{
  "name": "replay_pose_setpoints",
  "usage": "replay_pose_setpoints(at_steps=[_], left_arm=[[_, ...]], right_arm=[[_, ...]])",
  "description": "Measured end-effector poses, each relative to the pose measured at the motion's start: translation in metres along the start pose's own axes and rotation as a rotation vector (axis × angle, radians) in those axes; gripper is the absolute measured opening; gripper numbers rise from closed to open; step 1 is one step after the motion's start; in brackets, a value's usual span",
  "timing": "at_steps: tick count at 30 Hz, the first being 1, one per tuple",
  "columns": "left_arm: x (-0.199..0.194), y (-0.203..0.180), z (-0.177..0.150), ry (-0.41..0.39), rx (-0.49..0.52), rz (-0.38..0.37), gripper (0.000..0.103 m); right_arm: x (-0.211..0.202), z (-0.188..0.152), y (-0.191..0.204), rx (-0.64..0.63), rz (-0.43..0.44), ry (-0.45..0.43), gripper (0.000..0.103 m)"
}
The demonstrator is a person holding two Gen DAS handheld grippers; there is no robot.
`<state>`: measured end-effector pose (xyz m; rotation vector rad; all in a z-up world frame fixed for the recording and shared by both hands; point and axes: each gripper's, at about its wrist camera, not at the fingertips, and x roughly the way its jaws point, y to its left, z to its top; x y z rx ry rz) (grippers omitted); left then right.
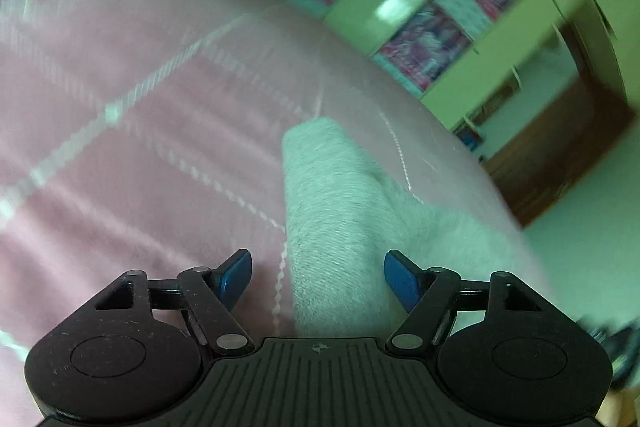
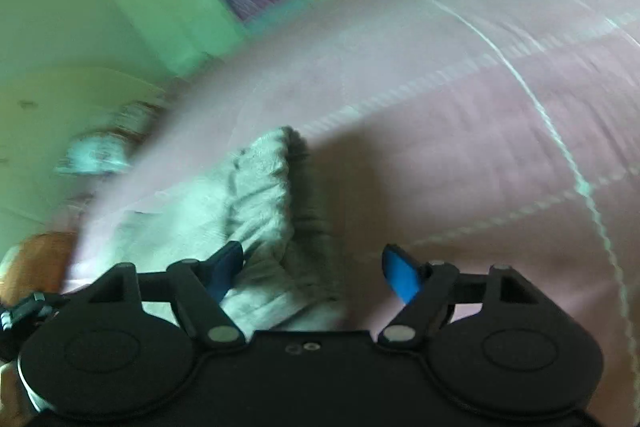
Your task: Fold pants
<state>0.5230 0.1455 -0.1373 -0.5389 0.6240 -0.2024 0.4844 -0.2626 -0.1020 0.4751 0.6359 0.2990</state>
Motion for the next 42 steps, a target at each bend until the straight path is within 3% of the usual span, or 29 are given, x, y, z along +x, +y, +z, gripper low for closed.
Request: replay_pose_setpoints(at_steps=[2, 3, 5, 6, 8, 10, 12, 15, 19, 25, 30, 34, 42], left_arm=[[-0.004, -0.01, -0.004, 0.019, 0.097, 0.037, 0.073], [0.001, -0.018, -0.008, 0.049, 0.164, 0.103, 0.075], [0.006, -0.031, -0.016, 0.047, 0.32, 0.224, 0.088], [0.001, -0.037, -0.017, 0.035, 0.349, 0.28, 0.092], [-0.015, -0.048, -0.014, -0.003, 0.369, 0.348, 0.092], [-0.038, -0.057, -0.018, -0.032, 0.376, 0.336, 0.092], [-0.083, -0.052, -0.042, -0.058, 0.388, 0.344, 0.092], [-0.127, -0.055, -0.065, -0.038, 0.345, 0.37, 0.1], [-0.188, -0.059, -0.104, -0.03, 0.295, 0.399, 0.103], [-0.272, -0.08, -0.172, -0.031, 0.285, 0.359, 0.103], [-0.332, -0.115, -0.217, -0.072, 0.353, 0.352, 0.103], [-0.361, -0.139, -0.232, -0.101, 0.386, 0.336, 0.103], [-0.42, -0.185, -0.244, -0.177, 0.423, 0.226, 0.103]], right_arm=[[-0.005, -0.006, 0.009, -0.027, 0.049, -0.013, 0.076], [-0.002, -0.008, 0.014, -0.051, 0.041, 0.0, 0.076], [0.017, -0.016, 0.018, -0.132, -0.13, 0.094, 0.081], [0.019, -0.018, 0.016, -0.125, -0.137, 0.105, 0.087], [0.002, -0.015, 0.021, -0.096, -0.149, 0.099, 0.087], [-0.028, -0.014, 0.029, -0.121, -0.142, 0.054, 0.088], [-0.054, -0.017, 0.029, -0.149, -0.138, 0.028, 0.098], [-0.099, -0.03, 0.027, -0.117, -0.158, 0.062, 0.097], [-0.169, -0.072, 0.028, -0.114, -0.182, 0.074, 0.097], [-0.228, -0.137, 0.092, -0.26, -0.28, 0.063, 0.097], [-0.277, -0.171, 0.133, -0.344, -0.281, 0.041, 0.097], [-0.301, -0.177, 0.153, -0.35, -0.256, 0.012, 0.097], [-0.356, -0.187, 0.184, -0.363, -0.213, -0.062, 0.097]])
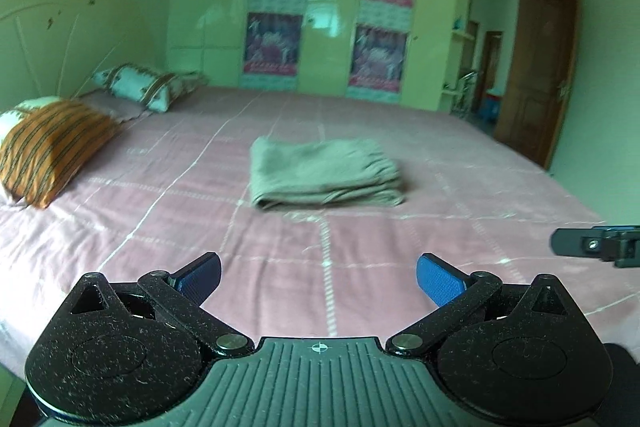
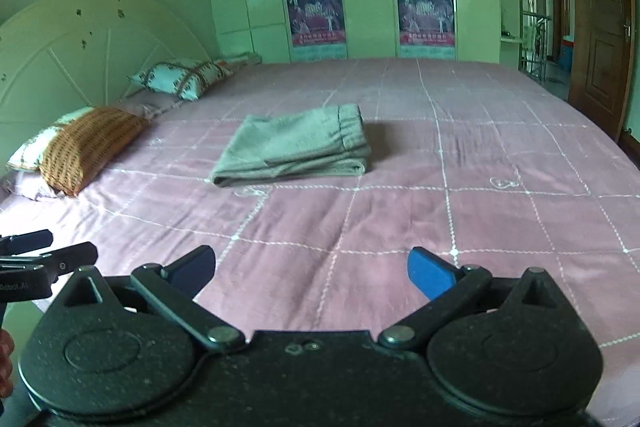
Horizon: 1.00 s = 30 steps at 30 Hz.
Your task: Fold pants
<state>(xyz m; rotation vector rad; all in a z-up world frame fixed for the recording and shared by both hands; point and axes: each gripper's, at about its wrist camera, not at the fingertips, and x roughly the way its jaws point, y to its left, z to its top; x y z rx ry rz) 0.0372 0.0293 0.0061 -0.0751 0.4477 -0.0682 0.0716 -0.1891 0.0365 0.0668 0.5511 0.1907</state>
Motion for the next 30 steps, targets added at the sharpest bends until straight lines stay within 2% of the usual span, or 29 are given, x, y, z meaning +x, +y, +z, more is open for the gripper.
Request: replay_pose_setpoints(at_steps=[5, 7, 12, 18, 22, 27, 30], left_arm=[[-0.029, -0.017, 0.016, -0.059, 0.015, -0.019, 0.103], [-0.038, -0.019, 0.016, -0.058, 0.02, -0.027, 0.103], [-0.056, -0.021, 0.015, -0.084, 0.016, -0.005, 0.103], [-0.063, -0.024, 0.025, -0.114, 0.021, -0.02, 0.103], [-0.058, -0.022, 0.03, -0.122, -0.017, -0.019, 0.103], [-0.055, -0.024, 0.032, -0.108, -0.032, -0.033, 0.103], [-0.06, -0.029, 0.03, -0.121, -0.01, -0.029, 0.103]], right_arm=[[-0.031, 0.008, 0.01, -0.032, -0.028, -0.054, 0.097], [-0.044, 0.012, 0.009, -0.027, -0.019, -0.076, 0.097], [-0.064, 0.019, 0.01, -0.019, -0.013, -0.129, 0.097], [-0.066, 0.021, 0.022, -0.058, -0.03, -0.156, 0.097], [-0.061, 0.019, 0.024, -0.058, -0.028, -0.153, 0.097], [-0.06, 0.017, 0.024, -0.054, -0.03, -0.152, 0.097], [-0.062, 0.015, 0.026, -0.058, -0.025, -0.153, 0.097]])
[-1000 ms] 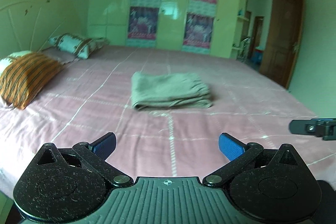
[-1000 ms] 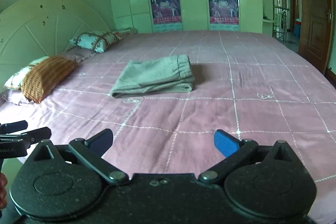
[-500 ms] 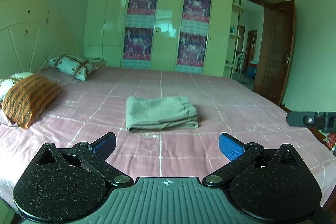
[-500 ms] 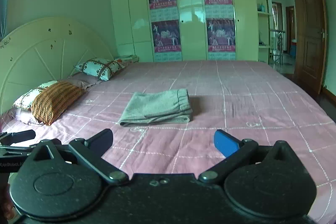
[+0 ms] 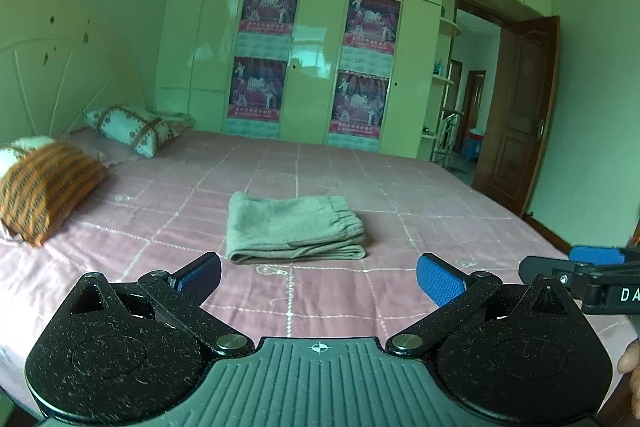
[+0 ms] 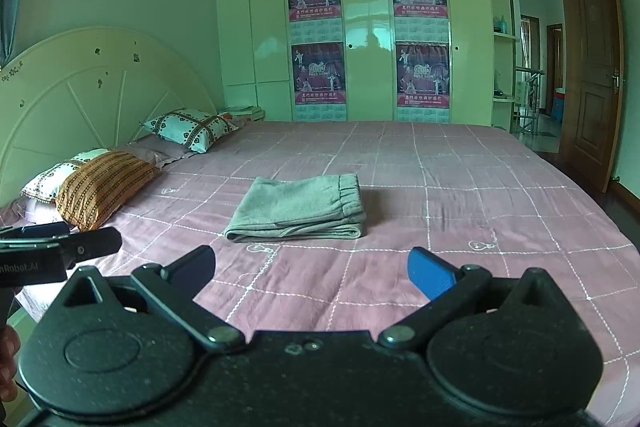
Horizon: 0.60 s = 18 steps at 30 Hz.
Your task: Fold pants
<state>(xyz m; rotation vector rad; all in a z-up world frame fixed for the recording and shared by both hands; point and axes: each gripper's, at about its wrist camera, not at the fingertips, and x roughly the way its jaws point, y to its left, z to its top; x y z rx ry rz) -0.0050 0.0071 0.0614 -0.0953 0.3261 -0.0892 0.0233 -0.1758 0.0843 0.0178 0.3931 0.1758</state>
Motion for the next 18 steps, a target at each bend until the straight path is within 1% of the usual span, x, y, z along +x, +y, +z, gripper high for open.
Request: replay_pose_setpoints(at_steps=[10, 18], left_arm=[[-0.0005, 0.0043, 0.0006, 0.008, 0.011, 0.008, 0.103], [-0.0006, 0.003, 0.0001, 0.009, 0.017, -0.006, 0.103]], right_arm=[[-0.0054, 0.0038, 0.0003, -0.003, -0.001, -0.012, 0.097], [-0.0093, 0.007, -0.0031, 0.008, -0.008, -0.023, 0.097]])
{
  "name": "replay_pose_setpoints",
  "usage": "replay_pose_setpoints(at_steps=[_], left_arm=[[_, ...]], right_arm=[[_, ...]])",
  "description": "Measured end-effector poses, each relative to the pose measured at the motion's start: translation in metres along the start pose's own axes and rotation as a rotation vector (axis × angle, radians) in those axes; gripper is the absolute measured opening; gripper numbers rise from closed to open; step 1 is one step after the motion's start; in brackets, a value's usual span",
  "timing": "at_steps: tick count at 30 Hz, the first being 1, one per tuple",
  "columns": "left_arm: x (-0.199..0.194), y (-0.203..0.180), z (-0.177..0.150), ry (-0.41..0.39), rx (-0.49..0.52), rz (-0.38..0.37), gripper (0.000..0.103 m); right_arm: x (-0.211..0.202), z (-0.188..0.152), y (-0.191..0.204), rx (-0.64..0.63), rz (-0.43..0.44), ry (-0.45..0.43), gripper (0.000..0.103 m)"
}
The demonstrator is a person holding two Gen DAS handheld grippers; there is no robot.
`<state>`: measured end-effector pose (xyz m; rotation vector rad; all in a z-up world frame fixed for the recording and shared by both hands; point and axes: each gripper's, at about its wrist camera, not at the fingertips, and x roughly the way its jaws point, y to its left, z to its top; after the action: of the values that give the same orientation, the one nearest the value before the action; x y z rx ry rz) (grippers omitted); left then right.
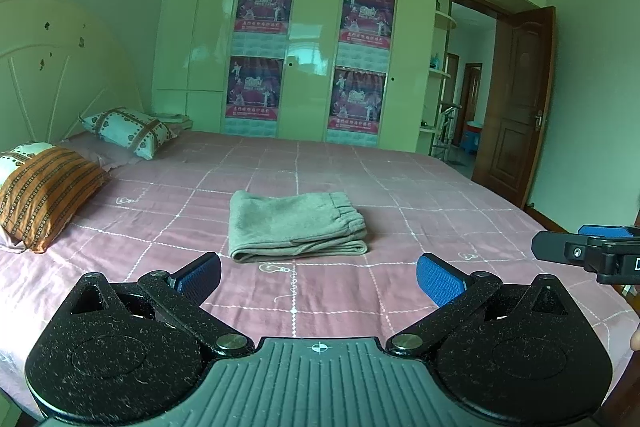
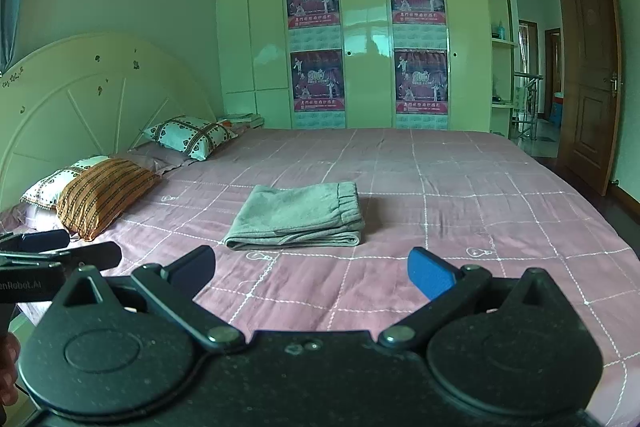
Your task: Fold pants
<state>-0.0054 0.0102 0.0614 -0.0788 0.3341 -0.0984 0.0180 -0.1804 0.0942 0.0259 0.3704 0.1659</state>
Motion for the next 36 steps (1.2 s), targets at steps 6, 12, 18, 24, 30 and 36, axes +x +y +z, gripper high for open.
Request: replay_pose_setpoints(at_steps=[6, 12, 18, 24, 30, 36], left_arm=[[0.0, -0.003, 0.0, 0.002, 0.002, -0.005, 0.103], [-0.001, -0.004, 0.001, 0.003, -0.002, -0.012, 0.103], [-0.002, -0.007, 0.001, 0.004, -0.004, -0.018, 0.103], [-0.002, -0.007, 0.001, 0.005, -0.006, -0.028, 0.103], [-0.003, -0.01, 0.0, 0.009, -0.004, -0.039, 0.103], [-0.004, -0.01, 0.002, 0.004, -0.017, -0.05, 0.103]], right_arm=[[0.0, 0.0, 0.0, -0.004, 0.001, 0.0, 0.097], [-0.003, 0.001, 0.007, -0.052, -0.017, -0.013, 0.097], [-0.002, 0.002, 0.006, -0.037, -0.006, -0.005, 0.097], [-0.002, 0.002, 0.007, -0.035, -0.004, -0.003, 0.097], [-0.002, 0.002, 0.006, -0.035, -0.005, -0.005, 0.097], [-0.002, 0.003, 0.005, -0.037, -0.004, -0.005, 0.097]])
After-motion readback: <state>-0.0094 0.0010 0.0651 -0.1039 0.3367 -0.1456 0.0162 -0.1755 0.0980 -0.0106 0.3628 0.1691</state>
